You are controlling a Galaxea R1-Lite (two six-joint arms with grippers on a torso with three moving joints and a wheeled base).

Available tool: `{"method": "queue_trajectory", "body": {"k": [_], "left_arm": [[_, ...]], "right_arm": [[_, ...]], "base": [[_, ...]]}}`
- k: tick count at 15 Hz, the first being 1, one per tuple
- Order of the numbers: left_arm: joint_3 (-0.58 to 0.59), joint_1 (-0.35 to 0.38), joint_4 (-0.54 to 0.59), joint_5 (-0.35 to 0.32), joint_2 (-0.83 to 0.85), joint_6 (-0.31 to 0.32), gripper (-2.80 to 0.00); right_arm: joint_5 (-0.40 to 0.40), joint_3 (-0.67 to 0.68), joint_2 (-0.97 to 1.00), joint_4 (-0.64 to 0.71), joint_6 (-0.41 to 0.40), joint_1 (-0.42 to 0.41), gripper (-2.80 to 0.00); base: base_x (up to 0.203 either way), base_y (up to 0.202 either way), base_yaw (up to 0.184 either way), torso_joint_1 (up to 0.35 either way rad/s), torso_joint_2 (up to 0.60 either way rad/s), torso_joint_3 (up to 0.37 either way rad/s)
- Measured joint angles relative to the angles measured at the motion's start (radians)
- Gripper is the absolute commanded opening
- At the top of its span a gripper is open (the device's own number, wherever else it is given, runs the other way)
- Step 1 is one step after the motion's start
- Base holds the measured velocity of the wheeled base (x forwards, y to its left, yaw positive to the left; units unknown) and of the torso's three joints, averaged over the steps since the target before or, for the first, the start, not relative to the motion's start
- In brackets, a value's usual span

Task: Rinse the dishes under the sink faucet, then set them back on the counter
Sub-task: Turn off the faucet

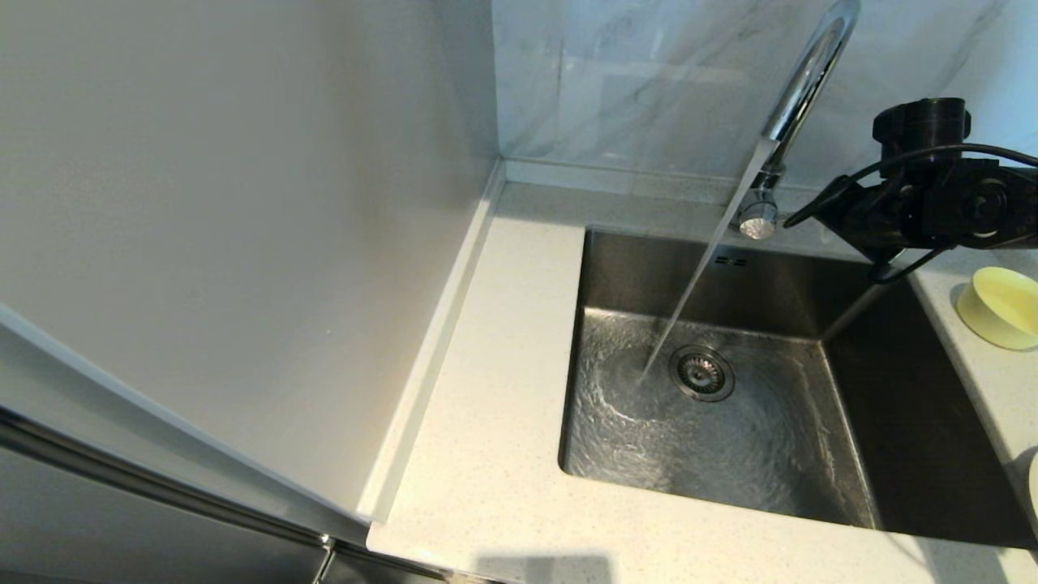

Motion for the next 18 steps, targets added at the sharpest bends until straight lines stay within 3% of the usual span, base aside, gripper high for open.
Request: {"method": "queue_trajectory", "body": {"k": [18], "left_arm": [[0.000,0.000,0.000,0.001,0.000,0.000,-2.80]], "right_arm": [[-0.021,-0.156,0.070,0.010,-0.007,0.028,-2.80]], "base": [[0.000,0.000,0.000,0.000,0.00,0.000]]}}
